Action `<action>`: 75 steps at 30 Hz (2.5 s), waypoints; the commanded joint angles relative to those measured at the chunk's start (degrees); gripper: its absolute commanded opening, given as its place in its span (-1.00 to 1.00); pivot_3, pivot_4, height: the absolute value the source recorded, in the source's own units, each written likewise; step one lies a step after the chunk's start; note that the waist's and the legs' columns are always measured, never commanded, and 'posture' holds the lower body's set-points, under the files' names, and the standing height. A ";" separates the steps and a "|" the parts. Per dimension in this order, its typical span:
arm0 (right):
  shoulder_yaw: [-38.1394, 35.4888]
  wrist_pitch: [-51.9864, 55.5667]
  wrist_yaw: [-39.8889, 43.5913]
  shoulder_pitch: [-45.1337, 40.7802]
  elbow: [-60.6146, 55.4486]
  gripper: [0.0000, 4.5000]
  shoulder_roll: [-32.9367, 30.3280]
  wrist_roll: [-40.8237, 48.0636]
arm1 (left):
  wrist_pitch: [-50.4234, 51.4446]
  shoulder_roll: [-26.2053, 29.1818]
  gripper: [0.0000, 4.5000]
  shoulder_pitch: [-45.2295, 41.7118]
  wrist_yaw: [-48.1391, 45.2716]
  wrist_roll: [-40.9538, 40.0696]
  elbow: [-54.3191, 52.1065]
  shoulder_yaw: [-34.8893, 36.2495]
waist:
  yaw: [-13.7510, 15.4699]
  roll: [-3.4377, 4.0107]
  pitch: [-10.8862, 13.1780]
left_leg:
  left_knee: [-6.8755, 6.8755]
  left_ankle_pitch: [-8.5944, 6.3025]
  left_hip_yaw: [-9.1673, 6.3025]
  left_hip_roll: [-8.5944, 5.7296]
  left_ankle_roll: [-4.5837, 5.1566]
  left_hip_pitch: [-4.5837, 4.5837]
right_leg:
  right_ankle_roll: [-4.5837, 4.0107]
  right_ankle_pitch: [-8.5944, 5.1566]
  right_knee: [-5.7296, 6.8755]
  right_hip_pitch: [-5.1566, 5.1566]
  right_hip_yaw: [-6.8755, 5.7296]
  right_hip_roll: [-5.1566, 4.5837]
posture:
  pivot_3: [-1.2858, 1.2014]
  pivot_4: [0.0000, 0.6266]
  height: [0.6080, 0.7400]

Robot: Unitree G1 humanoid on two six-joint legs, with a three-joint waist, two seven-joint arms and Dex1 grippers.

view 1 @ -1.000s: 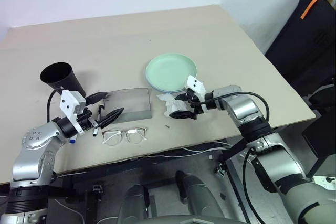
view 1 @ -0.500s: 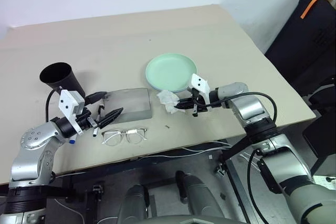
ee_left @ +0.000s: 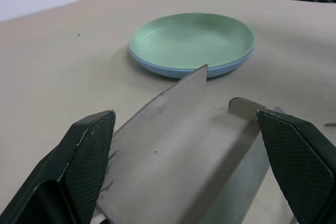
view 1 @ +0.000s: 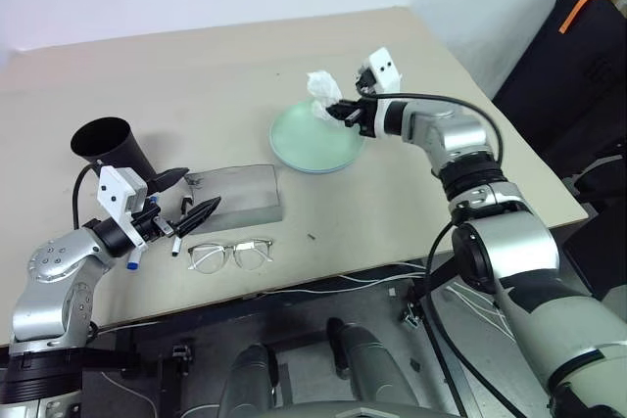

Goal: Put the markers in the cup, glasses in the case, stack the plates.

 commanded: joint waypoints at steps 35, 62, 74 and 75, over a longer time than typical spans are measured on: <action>16.33 39.36 33.13 0.71 -30.71 0.98 10.18 9.10 | 0.00 4.91 1.00 9.25 -1.70 -1.57 -2.51 11.08 | 0.27 0.04 0.02 | 0.01 -0.04 -0.05 0.10 -0.07 0.05 | -0.06 0.00 0.38 -0.25 -0.06 0.09 | 0.03 -0.52 0.89; 26.44 27.15 37.34 -2.86 -13.82 0.57 21.88 -0.68 | 6.25 11.25 1.00 28.36 -12.43 -5.33 -11.12 22.97 | -1.35 -0.10 -0.06 | -0.14 -0.13 0.12 0.54 -0.22 -0.65 | -0.22 0.04 0.22 -1.09 -0.14 0.30 | 0.03 -0.52 0.89; 26.75 22.31 34.59 -3.16 -7.61 0.29 26.10 -5.81 | 5.09 9.72 1.00 27.85 -11.15 -3.25 -11.78 21.40 | -1.34 -0.12 -0.07 | -0.13 -0.12 0.22 0.65 -0.21 -0.75 | -0.42 0.04 0.35 -1.24 -0.17 0.37 | 0.03 -0.52 0.89; 26.43 22.04 34.57 -3.35 -7.16 0.29 26.29 -5.91 | 5.02 9.59 1.00 27.75 -10.98 -3.18 -11.84 21.30 | -1.34 -0.12 -0.07 | -0.13 -0.12 0.24 0.67 -0.21 -0.74 | -0.43 0.05 0.35 -1.24 -0.18 0.37 | 0.03 -0.52 0.89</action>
